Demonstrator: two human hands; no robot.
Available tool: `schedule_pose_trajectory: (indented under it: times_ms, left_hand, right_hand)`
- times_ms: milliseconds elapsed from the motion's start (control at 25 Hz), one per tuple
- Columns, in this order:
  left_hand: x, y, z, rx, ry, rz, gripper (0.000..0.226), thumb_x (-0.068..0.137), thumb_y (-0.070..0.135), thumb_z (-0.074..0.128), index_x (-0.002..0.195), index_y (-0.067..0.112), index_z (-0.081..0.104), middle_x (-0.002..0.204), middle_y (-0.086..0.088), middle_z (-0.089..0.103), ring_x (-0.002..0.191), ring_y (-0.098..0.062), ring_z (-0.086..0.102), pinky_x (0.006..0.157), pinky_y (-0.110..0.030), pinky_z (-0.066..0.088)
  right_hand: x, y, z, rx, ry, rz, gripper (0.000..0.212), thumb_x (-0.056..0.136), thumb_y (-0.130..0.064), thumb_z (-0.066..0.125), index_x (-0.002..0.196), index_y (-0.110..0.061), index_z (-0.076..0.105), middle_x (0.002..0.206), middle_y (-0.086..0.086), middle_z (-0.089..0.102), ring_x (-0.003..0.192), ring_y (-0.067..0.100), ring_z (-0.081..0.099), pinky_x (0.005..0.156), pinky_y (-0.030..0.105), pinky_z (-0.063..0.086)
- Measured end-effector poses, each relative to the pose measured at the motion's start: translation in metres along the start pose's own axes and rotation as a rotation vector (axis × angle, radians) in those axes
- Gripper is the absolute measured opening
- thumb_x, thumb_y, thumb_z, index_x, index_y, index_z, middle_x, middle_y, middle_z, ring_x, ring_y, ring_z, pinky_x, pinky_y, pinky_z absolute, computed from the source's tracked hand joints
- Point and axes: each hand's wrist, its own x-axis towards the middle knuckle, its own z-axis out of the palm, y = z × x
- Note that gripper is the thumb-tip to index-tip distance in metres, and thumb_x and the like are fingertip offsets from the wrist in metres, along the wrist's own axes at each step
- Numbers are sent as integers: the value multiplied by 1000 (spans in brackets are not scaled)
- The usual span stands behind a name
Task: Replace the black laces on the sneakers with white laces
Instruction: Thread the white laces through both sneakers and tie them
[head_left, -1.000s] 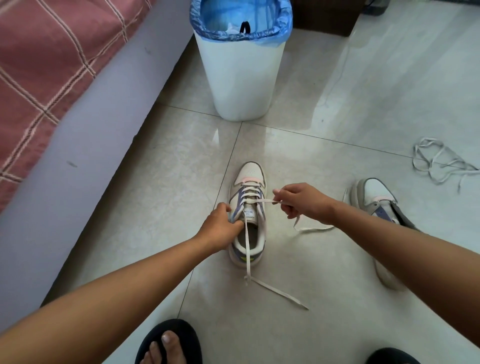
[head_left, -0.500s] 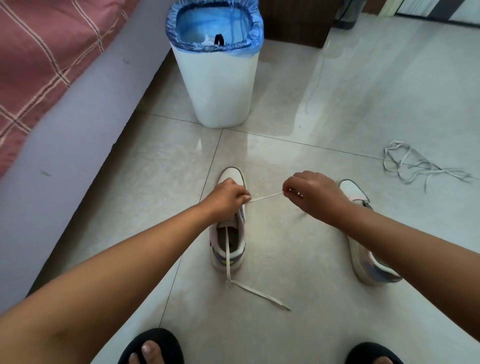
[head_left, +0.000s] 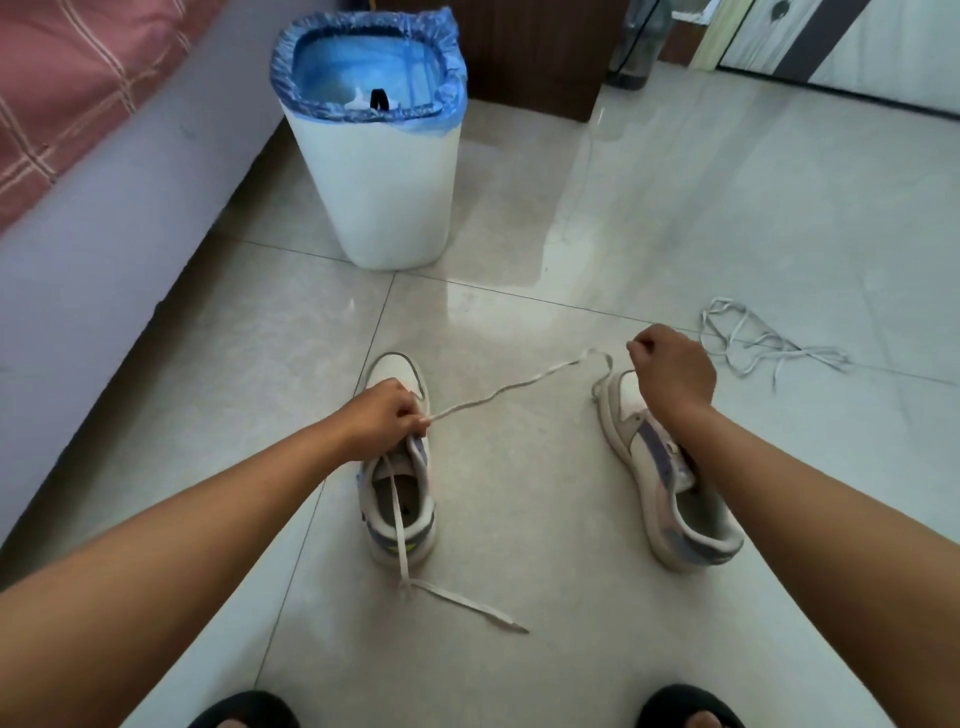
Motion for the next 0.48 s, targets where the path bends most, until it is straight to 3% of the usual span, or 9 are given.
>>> schedule_pose_trajectory:
  times_ms: [120, 200, 280, 360, 480]
  left_hand:
    - [-1, -12, -3, -12, 21, -5, 21, 92, 21, 58, 83, 9, 72, 84, 4, 48, 85, -14, 53, 76, -23, 39]
    - [-1, -13, -4, -84, 10, 15, 20, 91, 17, 61, 81, 5, 73, 78, 1, 53, 76, -14, 54, 69, -23, 41]
    - [-2, -14, -3, -183, 0, 7, 19, 89, 16, 63, 73, 10, 71, 74, -3, 59, 68, -12, 54, 62, -20, 41]
    - [-3, -12, -3, -256, 11, -21, 23, 89, 15, 63, 66, 19, 68, 65, 5, 60, 61, -5, 51, 56, -15, 39]
    - [-6, -8, -2, -285, 12, -36, 24, 90, 15, 62, 67, 22, 67, 67, 9, 59, 62, -1, 51, 57, -10, 39]
  right_hand:
    - [17, 20, 1, 205, 8, 190, 18, 89, -16, 48, 93, -8, 64, 96, 11, 68, 92, 30, 60, 70, 30, 39]
    - [20, 25, 1, 276, -75, 144, 15, 88, -15, 53, 94, -9, 65, 95, 10, 70, 94, 28, 62, 76, 31, 43]
    - [4, 13, 8, 244, -215, -46, 20, 87, -12, 58, 106, -11, 66, 100, 9, 69, 98, 26, 61, 82, 26, 41]
    - [-23, -12, 25, 175, -317, -380, 32, 85, -10, 63, 117, -10, 65, 108, 11, 68, 102, 30, 59, 88, 25, 38]
    - [-64, -63, 56, 157, -323, -816, 39, 72, -20, 66, 108, -7, 69, 100, 12, 71, 91, 35, 65, 82, 40, 50]
